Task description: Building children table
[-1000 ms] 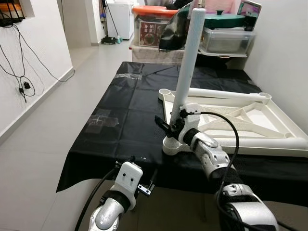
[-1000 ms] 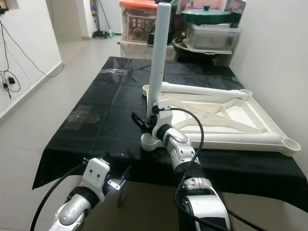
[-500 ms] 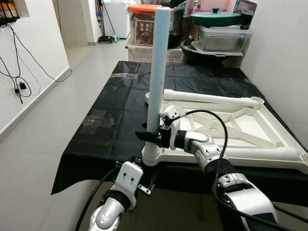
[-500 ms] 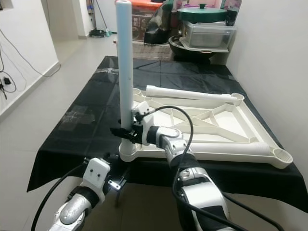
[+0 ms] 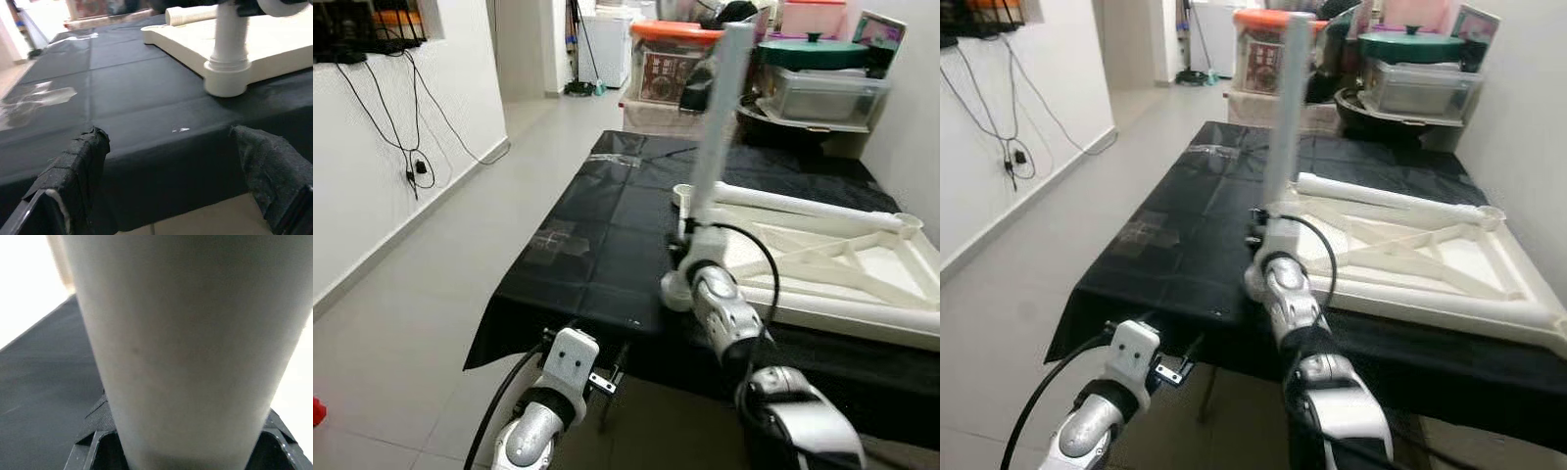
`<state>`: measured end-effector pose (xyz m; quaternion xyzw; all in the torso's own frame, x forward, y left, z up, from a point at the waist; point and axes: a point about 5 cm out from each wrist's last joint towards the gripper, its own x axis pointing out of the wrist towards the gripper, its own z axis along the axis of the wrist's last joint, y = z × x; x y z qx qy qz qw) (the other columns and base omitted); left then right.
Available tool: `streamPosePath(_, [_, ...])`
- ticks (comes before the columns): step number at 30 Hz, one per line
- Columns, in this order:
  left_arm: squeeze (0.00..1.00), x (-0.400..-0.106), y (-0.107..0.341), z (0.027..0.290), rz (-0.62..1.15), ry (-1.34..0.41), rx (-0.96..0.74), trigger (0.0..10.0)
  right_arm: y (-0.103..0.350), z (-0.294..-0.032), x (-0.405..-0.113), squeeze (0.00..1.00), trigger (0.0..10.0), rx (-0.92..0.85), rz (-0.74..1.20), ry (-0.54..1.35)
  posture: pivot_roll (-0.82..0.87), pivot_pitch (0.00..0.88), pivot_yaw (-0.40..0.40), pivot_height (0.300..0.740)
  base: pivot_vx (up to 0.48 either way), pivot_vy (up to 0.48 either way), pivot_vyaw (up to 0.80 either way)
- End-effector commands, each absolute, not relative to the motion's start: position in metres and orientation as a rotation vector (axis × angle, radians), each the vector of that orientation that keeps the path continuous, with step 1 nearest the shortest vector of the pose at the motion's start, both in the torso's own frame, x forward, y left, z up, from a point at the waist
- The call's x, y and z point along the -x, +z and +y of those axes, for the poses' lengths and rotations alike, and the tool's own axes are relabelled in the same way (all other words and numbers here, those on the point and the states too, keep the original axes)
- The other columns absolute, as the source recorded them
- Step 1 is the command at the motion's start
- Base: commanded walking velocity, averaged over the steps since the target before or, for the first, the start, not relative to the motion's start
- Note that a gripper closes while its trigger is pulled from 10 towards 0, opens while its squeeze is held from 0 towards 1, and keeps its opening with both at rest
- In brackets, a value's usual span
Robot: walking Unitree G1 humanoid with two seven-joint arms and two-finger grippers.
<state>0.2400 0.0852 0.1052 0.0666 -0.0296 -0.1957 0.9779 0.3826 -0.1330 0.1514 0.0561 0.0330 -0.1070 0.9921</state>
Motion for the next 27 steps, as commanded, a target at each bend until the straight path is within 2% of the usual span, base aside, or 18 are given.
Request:
streamPosePath(1, [0.0, -0.24, 0.103, 0.084, -0.049, -0.407, -0.131, 10.0, 0.151, -0.142, -0.381, 0.0, 0.0, -0.135, 0.072, -0.288, 0.06, 0.0, -0.067, 0.74, 0.0, 0.0, 0.0])
streamPosePath(5, [0.0, -0.241, 0.104, 0.084, -0.05, -0.408, -0.134, 10.0, 0.151, -0.124, -0.375, 0.0, 0.0, -0.141, 0.057, -0.291, 0.06, 0.0, -0.069, 0.74, 0.0, 0.0, 0.0])
streamPosePath(6, [0.0, -0.241, 0.104, 0.084, -0.051, -0.407, -0.135, 10.0, 0.15, -0.114, -0.374, 0.0, 1.8, -0.149, 0.056, -0.267, 0.06, 0.0, -0.069, 0.74, 0.0, 0.0, 0.0])
streamPosePath(7, [0.0, -0.241, 0.104, 0.084, -0.051, -0.407, -0.135, 10.0, 0.15, -0.114, -0.374, 0.0, 1.8, -0.149, 0.056, -0.267, 0.06, 0.0, -0.069, 0.74, 0.0, 0.0, 0.0])
streamPosePath(8, [0.0, -0.241, 0.104, 0.084, -0.051, -0.405, -0.135, 10.0, 0.151, -0.103, -0.375, 0.51, 10.0, -0.159, 0.043, -0.204, 0.06, 0.0, -0.072, 0.74, 0.0, 0.0, 0.0])
streamPosePath(9, [0.0, -0.241, 0.104, 0.084, -0.052, -0.404, -0.135, 10.0, 0.152, -0.093, -0.376, 1.0, 10.0, -0.184, 0.027, -0.125, 0.06, 0.0, -0.072, 0.74, 0.0, 0.0, 0.0])
streamPosePath(13, [0.0, -0.241, 0.103, 0.083, -0.051, -0.403, -0.134, 10.0, 0.155, -0.09, -0.378, 1.0, 10.0, -0.196, -0.015, -0.034, 0.06, 0.0, -0.074, 0.74, 0.0, 0.0, 0.0])
streamPosePath(14, [0.0, -0.241, 0.103, 0.083, -0.051, -0.404, -0.133, 10.0, 0.155, -0.092, -0.38, 0.0, 10.0, -0.215, -0.023, 0.015, 0.06, 0.0, -0.073, 0.74, 0.0, 0.0, 0.0])
streamPosePath(18, [0.0, -0.24, 0.102, 0.082, -0.049, -0.408, -0.132, 10.0, 0.153, -0.1, -0.383, 0.0, 10.0, -0.162, -0.01, 0.224, 0.06, 0.0, -0.07, 0.74, 0.0, 0.0, 0.0])
streamPosePath(19, [0.0, -0.24, 0.102, 0.082, -0.049, -0.408, -0.132, 10.0, 0.153, -0.1, -0.383, 0.0, 10.0, -0.162, -0.01, 0.224, 0.06, 0.0, -0.07, 0.74, 0.0, 0.0, 0.0])
streamPosePath(22, [0.0, -0.24, 0.101, 0.082, -0.047, -0.414, -0.131, 10.0, 0.147, -0.11, -0.382, 0.0, 10.0, -0.095, 0.105, 0.578, 0.06, 0.0, -0.07, 0.74, 0.0, 0.0, 0.0])
streamPosePath(27, [0.0, -0.24, 0.1, 0.082, -0.045, -0.416, -0.131, 10.0, 0.151, -0.11, -0.381, 0.0, 10.0, -0.07, 0.138, 0.716, 0.06, 0.0, -0.068, 0.74, 0.0, 0.0, 0.0])
